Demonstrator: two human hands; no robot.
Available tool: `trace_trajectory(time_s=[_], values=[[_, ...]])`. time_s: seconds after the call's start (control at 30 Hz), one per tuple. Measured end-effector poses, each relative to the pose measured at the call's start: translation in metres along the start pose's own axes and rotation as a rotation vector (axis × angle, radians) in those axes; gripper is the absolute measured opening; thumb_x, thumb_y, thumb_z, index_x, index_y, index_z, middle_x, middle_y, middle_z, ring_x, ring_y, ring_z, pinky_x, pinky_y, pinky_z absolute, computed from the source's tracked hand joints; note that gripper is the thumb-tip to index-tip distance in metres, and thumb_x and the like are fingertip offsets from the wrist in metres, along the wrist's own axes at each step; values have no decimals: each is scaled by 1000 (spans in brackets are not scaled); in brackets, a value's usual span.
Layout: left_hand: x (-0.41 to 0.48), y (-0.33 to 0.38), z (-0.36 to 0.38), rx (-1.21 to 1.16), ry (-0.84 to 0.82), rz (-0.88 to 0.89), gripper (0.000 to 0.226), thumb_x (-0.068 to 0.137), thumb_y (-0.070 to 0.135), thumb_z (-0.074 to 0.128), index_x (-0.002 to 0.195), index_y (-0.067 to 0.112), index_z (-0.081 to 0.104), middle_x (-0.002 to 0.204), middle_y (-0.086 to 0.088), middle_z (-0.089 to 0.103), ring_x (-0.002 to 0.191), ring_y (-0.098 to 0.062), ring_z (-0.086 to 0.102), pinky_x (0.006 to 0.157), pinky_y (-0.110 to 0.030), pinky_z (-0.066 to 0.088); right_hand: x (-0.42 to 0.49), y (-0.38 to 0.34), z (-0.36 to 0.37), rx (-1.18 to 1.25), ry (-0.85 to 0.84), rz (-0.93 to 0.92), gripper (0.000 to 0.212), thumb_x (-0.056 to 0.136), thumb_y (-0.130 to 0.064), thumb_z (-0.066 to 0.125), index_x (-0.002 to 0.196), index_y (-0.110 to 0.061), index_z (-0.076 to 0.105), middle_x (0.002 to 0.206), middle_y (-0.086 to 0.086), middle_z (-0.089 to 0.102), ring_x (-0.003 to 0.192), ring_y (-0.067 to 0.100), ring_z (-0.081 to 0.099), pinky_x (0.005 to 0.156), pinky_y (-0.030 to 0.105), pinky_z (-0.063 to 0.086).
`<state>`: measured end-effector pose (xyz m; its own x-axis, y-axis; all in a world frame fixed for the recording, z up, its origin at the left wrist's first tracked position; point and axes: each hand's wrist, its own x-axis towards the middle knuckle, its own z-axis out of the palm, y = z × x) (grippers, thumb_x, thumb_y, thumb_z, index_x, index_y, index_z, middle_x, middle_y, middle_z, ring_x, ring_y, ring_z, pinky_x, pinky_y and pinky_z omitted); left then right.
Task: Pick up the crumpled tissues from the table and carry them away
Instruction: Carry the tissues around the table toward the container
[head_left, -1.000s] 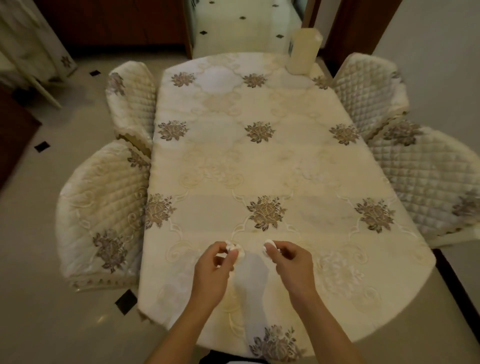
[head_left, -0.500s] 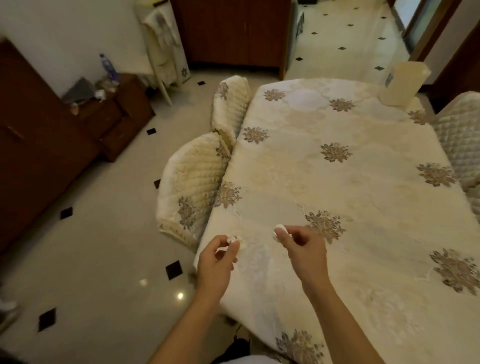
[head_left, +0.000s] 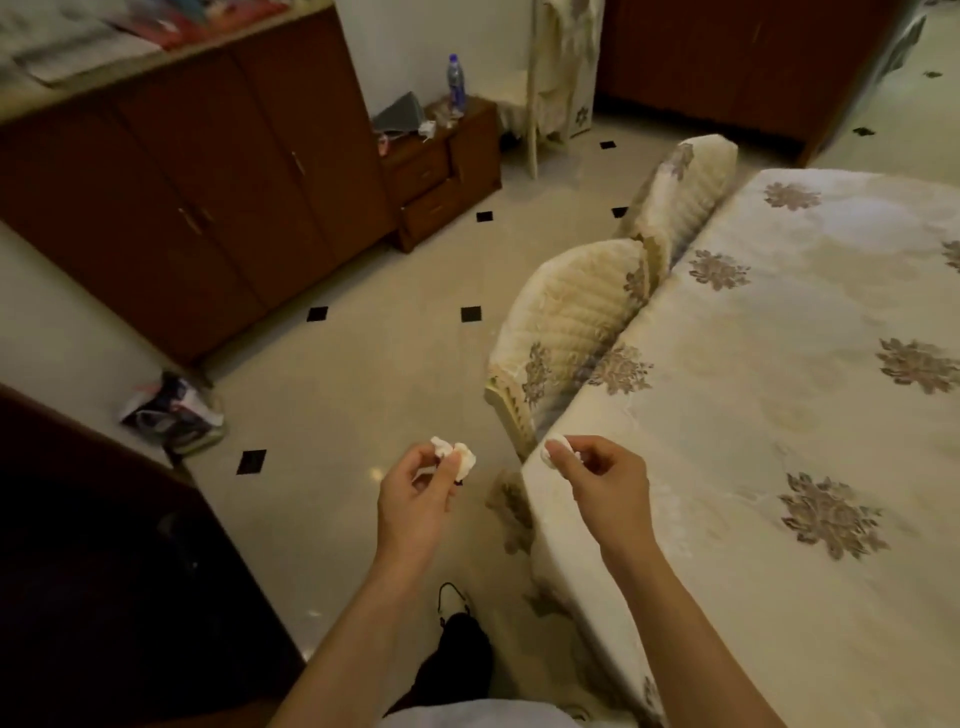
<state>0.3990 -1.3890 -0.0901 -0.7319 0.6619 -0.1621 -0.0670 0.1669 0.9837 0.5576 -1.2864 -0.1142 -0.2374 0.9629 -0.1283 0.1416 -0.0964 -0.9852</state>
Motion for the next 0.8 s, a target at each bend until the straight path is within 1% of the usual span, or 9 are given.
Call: trace_trajectory(time_s=[0.07,0.17,0.33,0.37,0.43,0.53,0.57,0.67,0.8], values=[[9,2,-14,-16,23,4,9,91,15,66,91,6,67,63,13,64,55,-1,53,50,-17,43,6,-5,19,-19,-34,-17,19,79,-51,74,80,-31,77,68,-4,70,59,6,59,59,29,49],[31,1,-34,-16,43,8,9,91,18,67,91,9,67,70,11,65,58,-4,53,51,-19,44,18,-9,50,-39,-56,-26,22,79,-52,74,81,-30,77,66,-8,70,58,3,60,59,24,48],[96,-2,-69,18,55,9,11,91,20,68,87,9,67,72,11,66,58,-5,56,51,-22,45,49,-16,111,-62,-94,-26,19,81,-48,75,89,-31,78,79,-12,75,75,7,69,72,30,58],[112,-2,-76,15,55,11,12,91,19,68,86,8,66,72,11,66,58,-5,56,51,-21,45,57,-19,125,-62,-103,-33,18,82,-47,75,89,-31,78,80,-11,75,75,7,69,72,29,58],[145,1,-90,3,56,12,11,91,20,68,87,9,67,73,12,67,59,-4,55,52,-20,45,73,-25,154,-72,-120,-56,17,83,-46,74,88,-30,77,77,-9,74,70,7,68,66,25,56],[196,10,-113,-14,62,20,7,91,18,68,88,11,67,73,16,68,58,-3,55,51,-19,45,100,-39,200,-97,-140,-70,19,82,-53,73,86,-35,76,77,-10,74,70,7,68,61,18,53],[213,13,-120,-18,58,26,7,91,17,68,89,10,67,73,17,68,58,-3,55,51,-19,45,109,-43,216,-103,-147,-67,18,82,-53,72,86,-36,75,79,-10,74,72,7,68,63,19,54],[260,23,-142,-12,49,33,7,91,18,67,91,10,67,75,18,69,59,-2,55,52,-19,45,137,-54,260,-98,-158,-49,20,82,-50,73,88,-32,76,82,-10,74,78,7,69,71,29,57],[309,32,-162,-4,24,26,8,91,20,67,93,12,67,76,18,69,60,-2,55,53,-20,46,164,-63,299,-85,-139,-36,24,81,-49,72,89,-27,76,81,-11,75,78,4,69,69,25,54]])
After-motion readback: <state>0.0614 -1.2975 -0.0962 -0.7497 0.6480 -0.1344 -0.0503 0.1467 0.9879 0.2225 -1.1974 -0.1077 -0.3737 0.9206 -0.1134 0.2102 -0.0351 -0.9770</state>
